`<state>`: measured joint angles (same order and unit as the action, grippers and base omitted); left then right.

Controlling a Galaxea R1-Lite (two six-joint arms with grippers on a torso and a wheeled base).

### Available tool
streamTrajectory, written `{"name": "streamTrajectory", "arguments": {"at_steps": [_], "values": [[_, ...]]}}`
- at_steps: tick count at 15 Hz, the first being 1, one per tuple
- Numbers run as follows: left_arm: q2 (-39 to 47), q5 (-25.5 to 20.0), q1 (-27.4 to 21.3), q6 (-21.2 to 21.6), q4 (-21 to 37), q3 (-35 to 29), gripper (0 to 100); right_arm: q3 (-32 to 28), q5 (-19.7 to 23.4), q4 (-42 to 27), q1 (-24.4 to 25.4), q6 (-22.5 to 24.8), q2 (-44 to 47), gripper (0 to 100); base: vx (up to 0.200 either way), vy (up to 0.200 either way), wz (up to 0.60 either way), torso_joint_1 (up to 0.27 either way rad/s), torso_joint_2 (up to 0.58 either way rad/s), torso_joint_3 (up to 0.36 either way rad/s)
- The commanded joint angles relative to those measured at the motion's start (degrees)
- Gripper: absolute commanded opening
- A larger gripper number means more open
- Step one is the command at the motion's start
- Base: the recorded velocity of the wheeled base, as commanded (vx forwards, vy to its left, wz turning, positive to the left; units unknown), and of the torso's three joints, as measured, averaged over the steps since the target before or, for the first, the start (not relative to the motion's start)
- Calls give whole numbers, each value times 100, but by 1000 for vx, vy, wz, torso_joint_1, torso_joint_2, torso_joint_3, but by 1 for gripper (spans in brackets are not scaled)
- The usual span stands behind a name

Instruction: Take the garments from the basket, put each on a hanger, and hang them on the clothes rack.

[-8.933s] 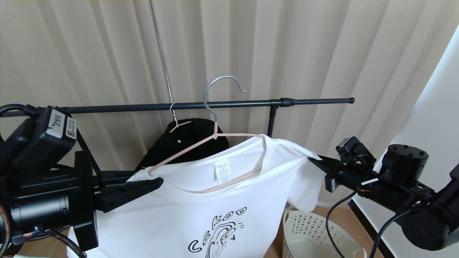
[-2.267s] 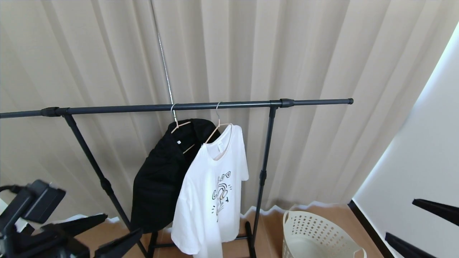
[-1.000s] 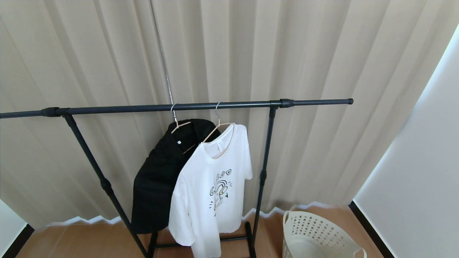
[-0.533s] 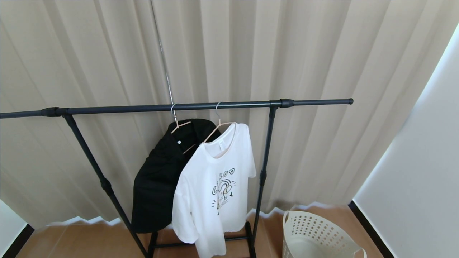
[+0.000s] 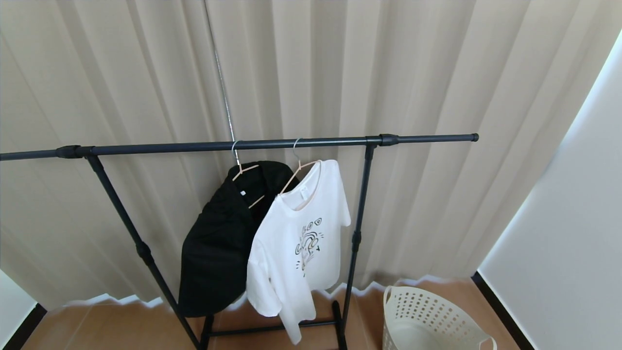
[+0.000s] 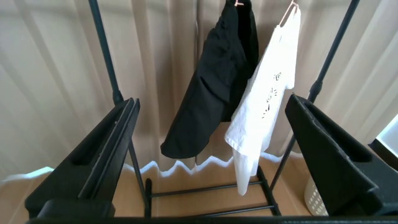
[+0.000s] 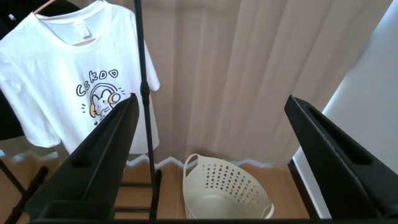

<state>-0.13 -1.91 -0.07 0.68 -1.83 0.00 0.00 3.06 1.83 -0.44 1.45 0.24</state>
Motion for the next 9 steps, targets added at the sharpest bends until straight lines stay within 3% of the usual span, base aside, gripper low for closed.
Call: {"name": "streamTrajectory", "arguments": {"at_steps": [1,9], "values": [[13,-2,-1,2,-2,0,100,0,2,2,0,4,20,100,0,0,0,0,0,0],[13,-2,-1,2,-2,0,100,0,2,2,0,13,28,100,0,0,0,0,0,0]]}}
